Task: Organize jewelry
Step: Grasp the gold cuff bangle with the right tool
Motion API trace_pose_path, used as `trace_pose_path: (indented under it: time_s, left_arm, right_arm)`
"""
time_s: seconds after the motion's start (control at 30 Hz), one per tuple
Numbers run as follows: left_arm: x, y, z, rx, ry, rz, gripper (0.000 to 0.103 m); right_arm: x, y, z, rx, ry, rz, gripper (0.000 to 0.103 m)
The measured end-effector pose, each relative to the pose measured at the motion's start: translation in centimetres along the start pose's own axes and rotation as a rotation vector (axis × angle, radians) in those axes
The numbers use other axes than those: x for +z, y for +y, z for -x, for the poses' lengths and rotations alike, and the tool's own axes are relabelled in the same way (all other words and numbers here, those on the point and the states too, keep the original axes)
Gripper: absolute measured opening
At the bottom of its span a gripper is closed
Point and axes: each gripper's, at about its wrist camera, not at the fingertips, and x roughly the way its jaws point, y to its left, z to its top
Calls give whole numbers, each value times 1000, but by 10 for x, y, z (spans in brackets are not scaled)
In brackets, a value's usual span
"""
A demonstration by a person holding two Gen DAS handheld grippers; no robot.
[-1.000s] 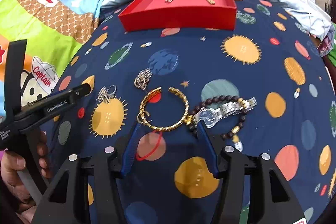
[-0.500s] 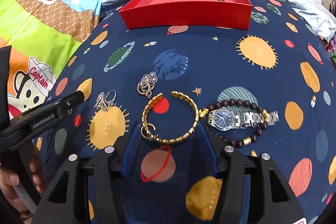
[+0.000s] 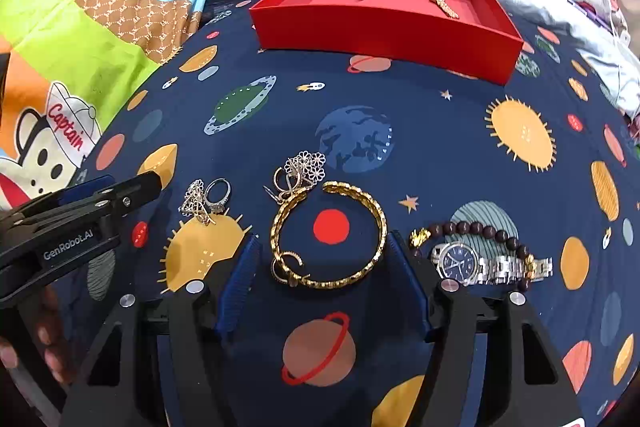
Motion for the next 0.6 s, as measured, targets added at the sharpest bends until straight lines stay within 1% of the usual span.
trace_pose_path:
  time_s: [0.1,0.3,0.37,0.47,0.6]
  left_arm:
    - [0,0,0,1,1,-1,63]
    - [0,-1,0,-4,1,1,63]
    - [0,-1,2,-8,-1,-3,63]
    - [-1,-6,5,-22,-2,-16,63]
    - [-2,-19,8,-42,-2,-46,63]
  right_arm:
    - [1,-1,0,-10,-6,2,57]
    - [0,-6,7,11,-19,-20,57]
    - [-1,-8,15,18,-35,-29,56]
    - [-5,-18,34,3,-66,-55,56]
    - [-17,-51,62,-36,-92,-155,56]
